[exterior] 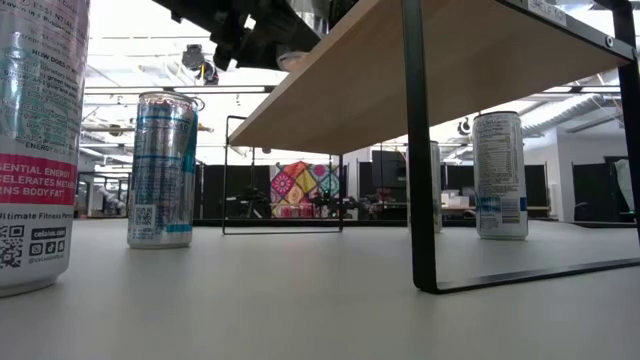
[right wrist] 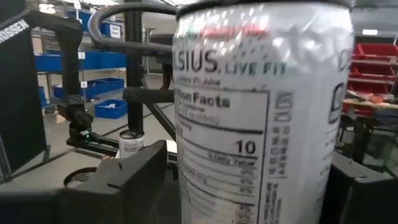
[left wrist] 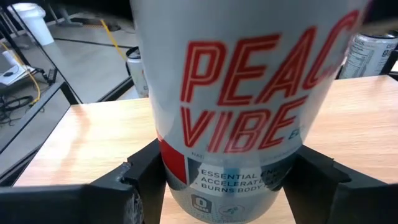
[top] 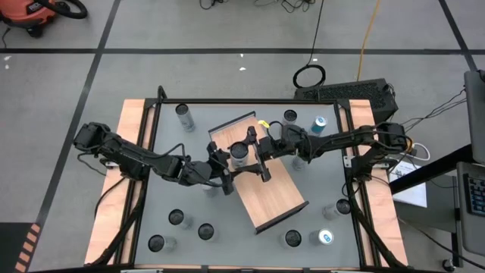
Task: Place canned beverage on shelf
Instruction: Put the top left white-pink soda can on the shelf
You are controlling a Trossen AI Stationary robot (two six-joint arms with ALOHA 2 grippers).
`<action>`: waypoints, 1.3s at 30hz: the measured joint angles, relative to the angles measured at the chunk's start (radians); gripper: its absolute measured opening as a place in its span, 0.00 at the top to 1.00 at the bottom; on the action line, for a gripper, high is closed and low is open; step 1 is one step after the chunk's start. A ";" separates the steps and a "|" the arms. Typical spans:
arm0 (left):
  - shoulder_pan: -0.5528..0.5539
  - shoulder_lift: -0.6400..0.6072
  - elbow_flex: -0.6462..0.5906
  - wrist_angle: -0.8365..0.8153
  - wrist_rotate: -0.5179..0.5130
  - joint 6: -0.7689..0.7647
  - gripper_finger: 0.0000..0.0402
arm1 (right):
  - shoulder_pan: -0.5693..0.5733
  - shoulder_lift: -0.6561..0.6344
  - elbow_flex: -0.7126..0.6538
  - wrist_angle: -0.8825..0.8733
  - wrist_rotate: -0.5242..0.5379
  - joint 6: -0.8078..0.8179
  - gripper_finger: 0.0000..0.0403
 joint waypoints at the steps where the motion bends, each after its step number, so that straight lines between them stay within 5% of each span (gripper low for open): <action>1: 0.000 0.000 0.000 -0.002 0.000 -0.001 0.39 | 0.002 -0.010 0.000 -0.002 0.020 0.006 0.29; 5: 0.000 0.000 0.000 -0.015 -0.015 -0.008 0.39 | 0.005 -0.055 0.000 -0.057 0.093 -0.004 0.30; 16: 0.011 0.002 0.000 -0.023 -0.021 -0.026 0.39 | 0.012 -0.081 0.097 -0.292 0.096 -0.082 0.40; 30: 0.010 0.007 0.000 -0.040 -0.036 -0.035 0.39 | 0.015 -0.081 0.113 -0.327 0.094 -0.087 0.51; 39: -0.006 0.008 -0.003 -0.041 -0.112 -0.062 0.14 | -0.019 -0.079 0.113 -0.354 0.054 -0.090 0.51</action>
